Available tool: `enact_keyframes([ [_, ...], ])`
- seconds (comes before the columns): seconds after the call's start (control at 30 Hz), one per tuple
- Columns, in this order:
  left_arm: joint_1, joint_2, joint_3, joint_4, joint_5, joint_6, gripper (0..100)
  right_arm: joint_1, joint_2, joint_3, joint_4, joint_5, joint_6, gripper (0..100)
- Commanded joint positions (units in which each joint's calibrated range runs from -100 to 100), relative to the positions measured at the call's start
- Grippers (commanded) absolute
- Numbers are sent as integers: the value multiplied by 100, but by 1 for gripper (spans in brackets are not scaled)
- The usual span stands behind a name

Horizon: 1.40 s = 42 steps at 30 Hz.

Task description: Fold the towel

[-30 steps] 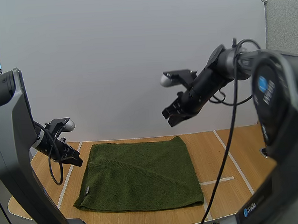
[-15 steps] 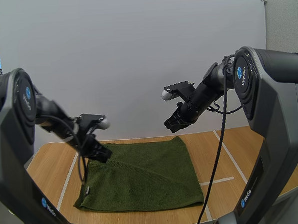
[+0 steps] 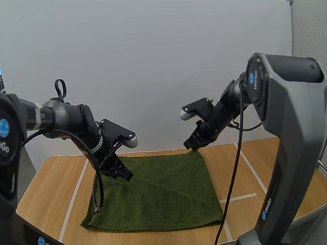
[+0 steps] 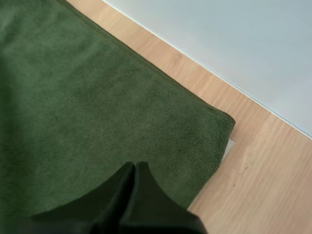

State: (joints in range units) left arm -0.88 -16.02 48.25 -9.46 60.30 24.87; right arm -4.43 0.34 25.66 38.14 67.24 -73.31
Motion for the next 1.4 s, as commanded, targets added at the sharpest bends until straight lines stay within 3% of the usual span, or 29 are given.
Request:
enact_keyframes([
  [0.0, -25, -117, 788, 156, -1059, -34, 0, -16, 548, 28, 572, -456, -599, 0],
  [0.4, -25, -117, 979, 31, -1378, 54, 0, 150, 1373, -137, 756, -1321, -687, 0],
  [0.77, -25, -78, 1410, 180, -2294, 62, 0, 159, 1433, -137, 871, -1898, -905, 0],
  [1.37, -25, 1095, 1410, 204, -2666, 166, 0, 159, 1879, -137, 871, -2220, -947, 0],
])
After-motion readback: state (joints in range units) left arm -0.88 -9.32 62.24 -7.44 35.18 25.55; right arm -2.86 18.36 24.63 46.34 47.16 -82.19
